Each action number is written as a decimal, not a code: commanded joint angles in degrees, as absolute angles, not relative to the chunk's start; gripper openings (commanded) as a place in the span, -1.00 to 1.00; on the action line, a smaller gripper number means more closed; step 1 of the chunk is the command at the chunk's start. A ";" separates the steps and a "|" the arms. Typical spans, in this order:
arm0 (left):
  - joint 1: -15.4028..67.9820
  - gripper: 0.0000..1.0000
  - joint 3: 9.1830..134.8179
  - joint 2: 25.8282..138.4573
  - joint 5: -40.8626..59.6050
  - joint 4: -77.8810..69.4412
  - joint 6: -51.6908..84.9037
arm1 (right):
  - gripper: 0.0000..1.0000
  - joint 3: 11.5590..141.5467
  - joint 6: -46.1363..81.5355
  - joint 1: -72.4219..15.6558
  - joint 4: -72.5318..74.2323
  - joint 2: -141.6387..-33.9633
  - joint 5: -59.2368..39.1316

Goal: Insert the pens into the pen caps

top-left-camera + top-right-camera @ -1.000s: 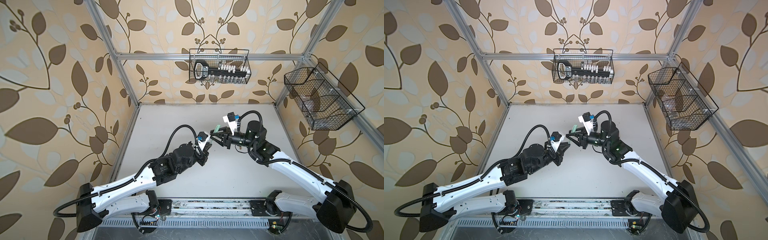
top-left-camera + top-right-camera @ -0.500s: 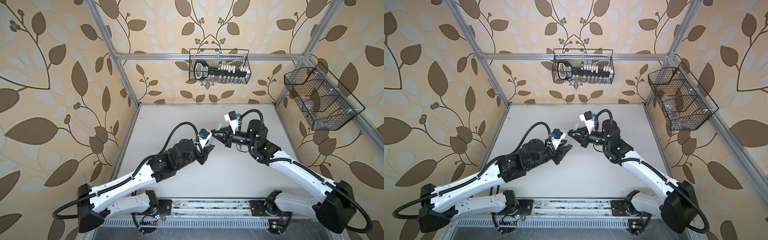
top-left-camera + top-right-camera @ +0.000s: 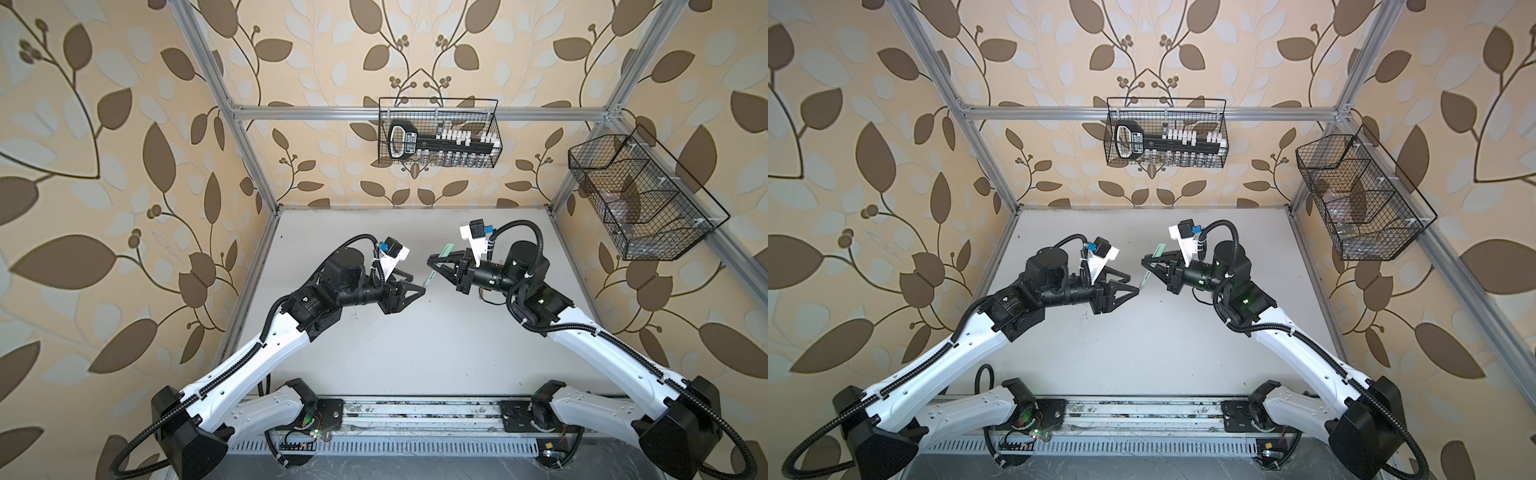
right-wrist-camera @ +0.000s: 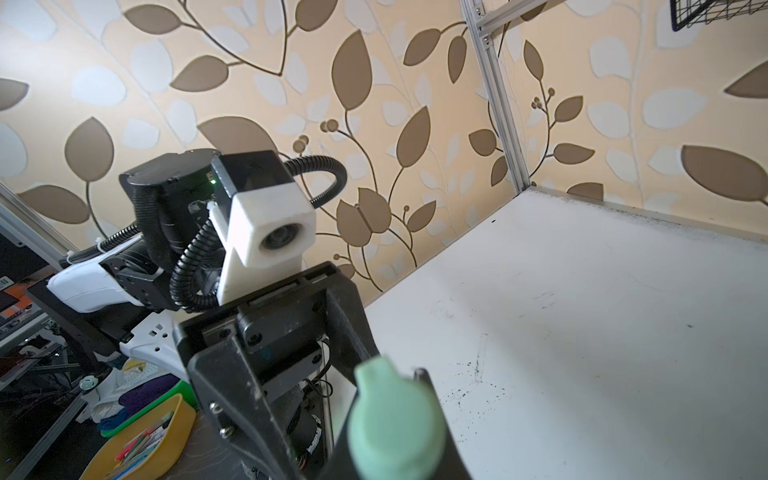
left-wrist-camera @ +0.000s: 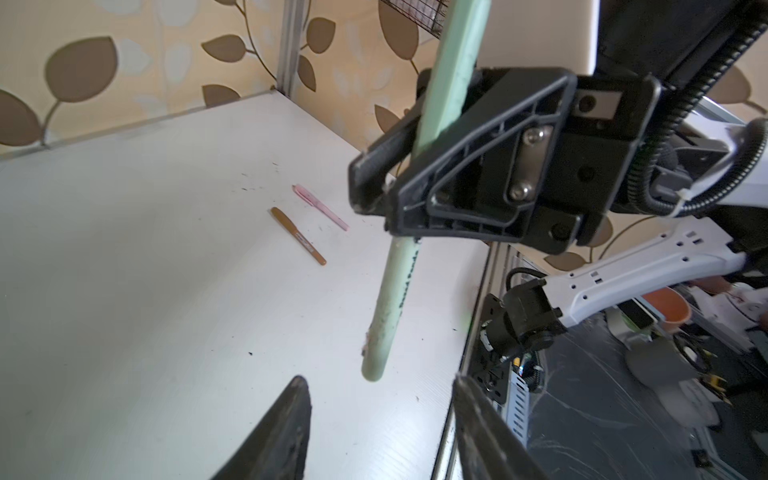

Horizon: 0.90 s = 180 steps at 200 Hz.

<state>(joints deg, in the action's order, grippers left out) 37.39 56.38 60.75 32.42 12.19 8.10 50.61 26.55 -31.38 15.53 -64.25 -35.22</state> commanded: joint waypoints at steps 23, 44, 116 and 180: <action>36.52 0.06 57.45 62.94 40.44 8.17 9.32 | -1.00 48.31 28.42 -32.01 19.69 -64.18 -35.95; 36.47 -0.02 57.75 63.62 40.43 8.34 9.25 | -1.00 47.93 29.08 -32.39 21.06 -64.81 -35.85; 36.49 -0.31 57.44 64.68 38.41 9.23 8.96 | -1.00 48.21 30.75 -32.52 23.98 -66.41 -36.17; 36.47 -0.82 57.11 64.64 35.27 9.51 8.68 | -1.00 48.58 30.30 -32.89 23.46 -66.95 -36.20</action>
